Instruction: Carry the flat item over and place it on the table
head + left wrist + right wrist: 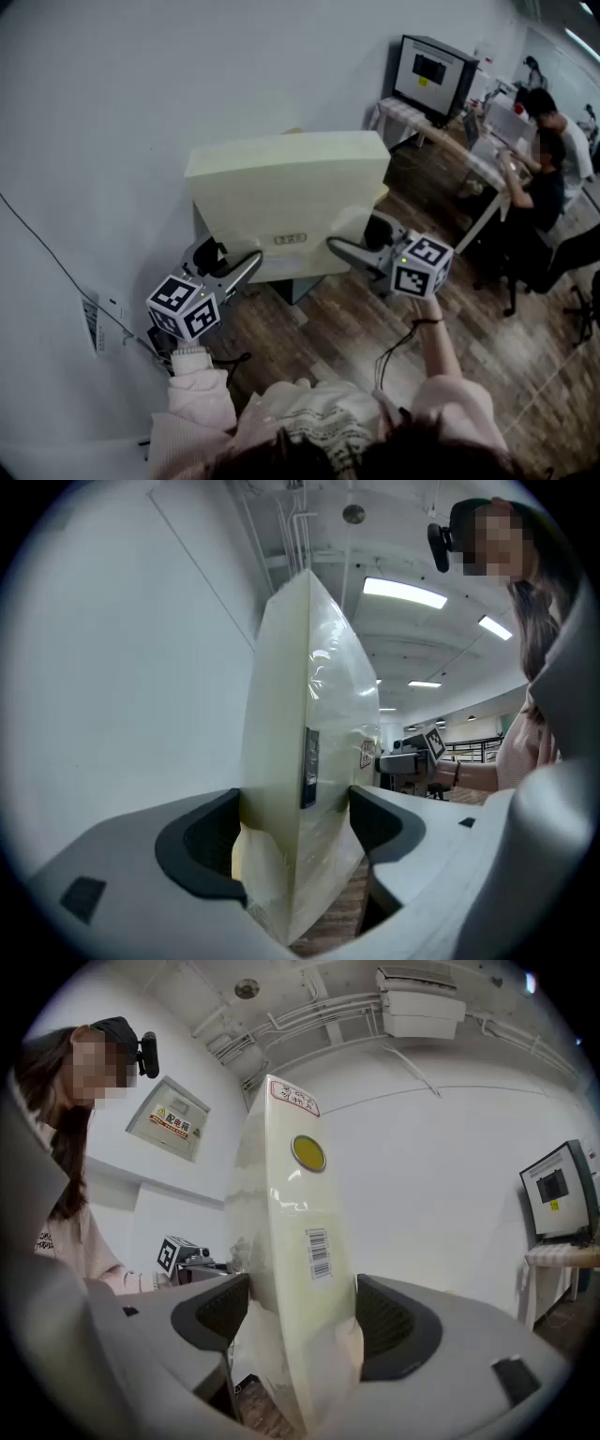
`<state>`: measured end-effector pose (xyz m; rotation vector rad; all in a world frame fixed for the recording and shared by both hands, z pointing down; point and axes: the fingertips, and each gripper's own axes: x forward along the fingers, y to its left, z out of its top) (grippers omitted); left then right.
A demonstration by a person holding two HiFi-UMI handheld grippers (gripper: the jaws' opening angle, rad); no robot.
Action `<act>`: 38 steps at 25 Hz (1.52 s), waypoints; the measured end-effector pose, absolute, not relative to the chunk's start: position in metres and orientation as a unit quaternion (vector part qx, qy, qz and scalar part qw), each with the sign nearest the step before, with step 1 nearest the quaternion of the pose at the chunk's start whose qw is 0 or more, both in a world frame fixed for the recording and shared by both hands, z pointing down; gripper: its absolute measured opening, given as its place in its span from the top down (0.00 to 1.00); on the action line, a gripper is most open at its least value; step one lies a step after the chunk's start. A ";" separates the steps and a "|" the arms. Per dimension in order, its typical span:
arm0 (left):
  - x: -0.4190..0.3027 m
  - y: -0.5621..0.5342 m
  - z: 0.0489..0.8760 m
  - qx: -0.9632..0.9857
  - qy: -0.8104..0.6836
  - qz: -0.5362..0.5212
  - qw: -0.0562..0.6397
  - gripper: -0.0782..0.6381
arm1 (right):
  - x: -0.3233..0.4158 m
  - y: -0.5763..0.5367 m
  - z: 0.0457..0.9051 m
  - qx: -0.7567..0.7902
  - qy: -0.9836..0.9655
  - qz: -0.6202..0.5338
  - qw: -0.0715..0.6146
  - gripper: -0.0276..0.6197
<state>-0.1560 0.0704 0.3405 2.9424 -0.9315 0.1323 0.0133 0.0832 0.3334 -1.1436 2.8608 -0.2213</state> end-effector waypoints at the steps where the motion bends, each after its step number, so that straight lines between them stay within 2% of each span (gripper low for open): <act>1: -0.156 0.071 0.341 0.952 -0.302 0.043 0.027 0.38 | 0.013 0.084 0.333 -0.370 0.926 -0.072 0.027 0.40; 38: -0.139 0.072 0.355 0.947 -0.315 0.057 0.030 0.38 | 0.030 0.078 0.350 -0.338 0.938 -0.071 0.010 0.39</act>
